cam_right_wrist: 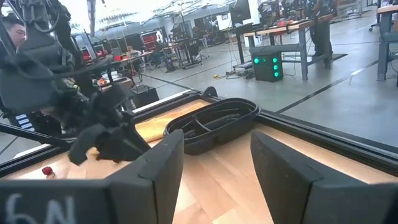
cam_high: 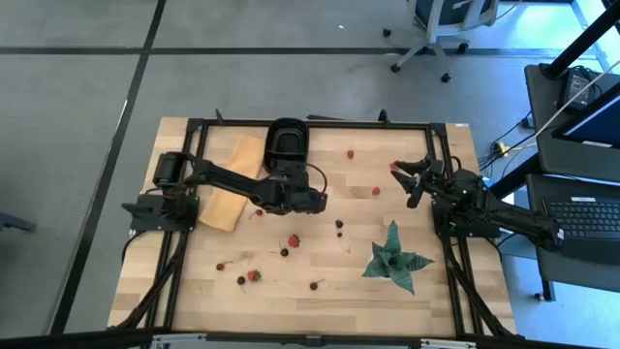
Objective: Pick and placing Produce into tupperware
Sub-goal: Put the top blueberry into the black bin
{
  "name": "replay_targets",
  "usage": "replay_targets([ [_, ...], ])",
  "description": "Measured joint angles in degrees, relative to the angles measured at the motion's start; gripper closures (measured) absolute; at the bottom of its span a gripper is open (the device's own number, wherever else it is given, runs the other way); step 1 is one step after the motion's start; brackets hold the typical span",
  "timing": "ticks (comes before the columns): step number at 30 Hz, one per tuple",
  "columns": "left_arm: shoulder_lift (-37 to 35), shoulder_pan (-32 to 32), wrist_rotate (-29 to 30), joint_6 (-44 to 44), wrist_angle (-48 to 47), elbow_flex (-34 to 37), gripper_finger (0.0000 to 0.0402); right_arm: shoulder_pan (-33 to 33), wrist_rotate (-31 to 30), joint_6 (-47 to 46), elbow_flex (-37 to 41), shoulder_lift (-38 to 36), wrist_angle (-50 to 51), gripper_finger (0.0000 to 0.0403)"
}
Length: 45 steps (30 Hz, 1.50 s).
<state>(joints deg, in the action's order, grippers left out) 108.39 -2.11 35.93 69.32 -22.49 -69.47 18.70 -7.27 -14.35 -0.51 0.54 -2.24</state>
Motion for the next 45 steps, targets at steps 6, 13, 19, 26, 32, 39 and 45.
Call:
replay_targets([
  [6, 3.32, 0.91, -2.08, 5.89, 0.15, -0.02, 0.023, 0.0, -0.2, 0.07, 0.0, 0.0, -0.01, 0.0215],
  [13, 5.78, 1.85, -1.98, 7.97, 0.07, -0.04, 0.023, 0.0, -0.23, 0.02, 0.0, 0.0, 0.0, 0.0215],
  [19, 5.78, 3.19, -0.33, 8.15, -0.47, -0.04, 0.023, 0.0, -0.28, 1.58, 0.0, 0.0, 0.0, 0.0215],
  [26, 6.14, 3.97, -0.46, 8.31, -0.38, -0.04, 0.023, 0.0, -0.28, 2.33, 0.0, 0.0, 0.0, 0.0215],
  [32, 7.54, 4.09, -0.74, 8.61, -0.03, 0.02, 0.023, 0.0, -0.31, 4.36, 0.0, 0.0, 0.0, 0.0215],
  [39, 8.52, 4.02, -0.03, 8.69, 1.82, -0.17, 0.023, 0.0, -0.32, 4.35, 0.0, -0.02, 0.0, 0.0215],
  [45, 8.53, 4.35, -0.28, 8.64, 1.73, -0.17, 0.023, 0.0, -0.3, 4.19, 0.0, 0.0, 0.0, 0.0215],
])
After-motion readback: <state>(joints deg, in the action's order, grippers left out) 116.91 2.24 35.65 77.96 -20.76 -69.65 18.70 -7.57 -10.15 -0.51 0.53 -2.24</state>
